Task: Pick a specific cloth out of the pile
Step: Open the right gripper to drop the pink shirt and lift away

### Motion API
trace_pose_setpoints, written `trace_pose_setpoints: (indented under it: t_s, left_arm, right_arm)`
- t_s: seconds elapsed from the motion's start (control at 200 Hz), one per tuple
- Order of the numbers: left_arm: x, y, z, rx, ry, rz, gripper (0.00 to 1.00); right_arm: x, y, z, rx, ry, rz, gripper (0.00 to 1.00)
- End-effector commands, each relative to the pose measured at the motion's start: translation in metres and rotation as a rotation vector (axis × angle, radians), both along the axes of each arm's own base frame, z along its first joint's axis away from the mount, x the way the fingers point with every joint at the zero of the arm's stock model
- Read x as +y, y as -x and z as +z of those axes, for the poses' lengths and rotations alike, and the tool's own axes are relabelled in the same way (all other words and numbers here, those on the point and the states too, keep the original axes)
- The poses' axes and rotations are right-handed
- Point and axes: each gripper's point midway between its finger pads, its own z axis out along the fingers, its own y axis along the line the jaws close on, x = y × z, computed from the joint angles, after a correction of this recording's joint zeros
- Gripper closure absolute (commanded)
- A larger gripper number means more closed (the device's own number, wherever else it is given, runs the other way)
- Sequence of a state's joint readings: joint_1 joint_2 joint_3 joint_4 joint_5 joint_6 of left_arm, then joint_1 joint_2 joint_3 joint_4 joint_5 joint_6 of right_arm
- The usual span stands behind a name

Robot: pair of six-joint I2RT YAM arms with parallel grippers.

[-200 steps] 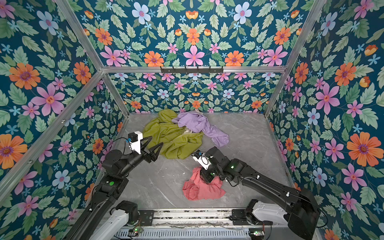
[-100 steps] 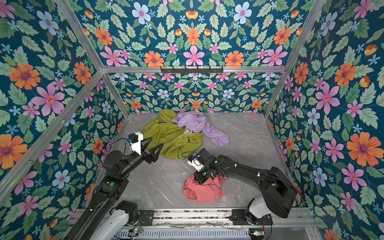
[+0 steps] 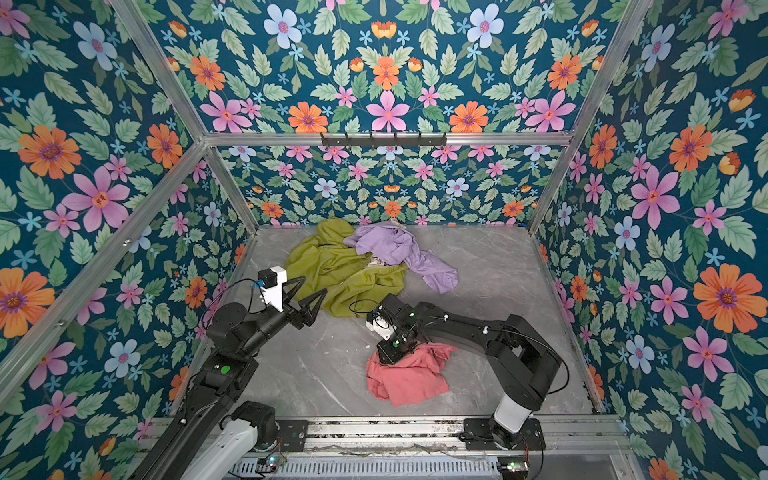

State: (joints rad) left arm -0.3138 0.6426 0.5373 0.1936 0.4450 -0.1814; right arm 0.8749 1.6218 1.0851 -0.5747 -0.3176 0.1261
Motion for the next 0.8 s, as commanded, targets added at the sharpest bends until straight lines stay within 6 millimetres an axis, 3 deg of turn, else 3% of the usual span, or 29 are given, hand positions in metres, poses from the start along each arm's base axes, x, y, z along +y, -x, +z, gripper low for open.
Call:
trace_pose_setpoints:
  t_s: [0.0,0.24,0.33,0.375,0.515,0.615,0.7,0.795]
  left_arm:
    - [0.003,-0.001,0.006,-0.029,0.005,0.016,0.17]
    - [0.033,-0.022,-0.010,0.037,-0.014,0.231,0.11]
    - [0.053,-0.030,-0.017,0.061,-0.014,0.356,0.10]
    - [0.073,-0.037,-0.025,0.076,0.004,0.478,0.03]
    - [0.120,-0.055,-0.081,0.163,-0.119,0.772,0.01]
    - [0.152,-0.069,-0.130,0.271,-0.261,0.924,0.01]
    - [0.183,-0.078,-0.166,0.364,-0.331,1.006,0.01]
    - [0.210,-0.079,-0.180,0.381,-0.317,1.056,0.01]
  right_arm:
    - [-0.015,-0.001,0.022,-0.045,0.045,-0.013,0.51]
    - [-0.047,-0.014,0.080,-0.264,0.074,-0.038,0.14]
    - [-0.064,-0.035,0.092,-0.426,0.101,-0.041,0.07]
    - [-0.072,-0.052,0.098,-0.508,0.101,-0.067,0.05]
    - [-0.112,-0.123,0.126,-0.719,-0.036,-0.319,0.04]
    - [-0.148,-0.152,0.145,-0.869,-0.178,-0.480,0.01]
    - [-0.191,-0.163,0.133,-0.998,-0.164,-0.591,0.01]
    - [-0.246,-0.169,0.103,-1.050,-0.065,-0.751,0.01]
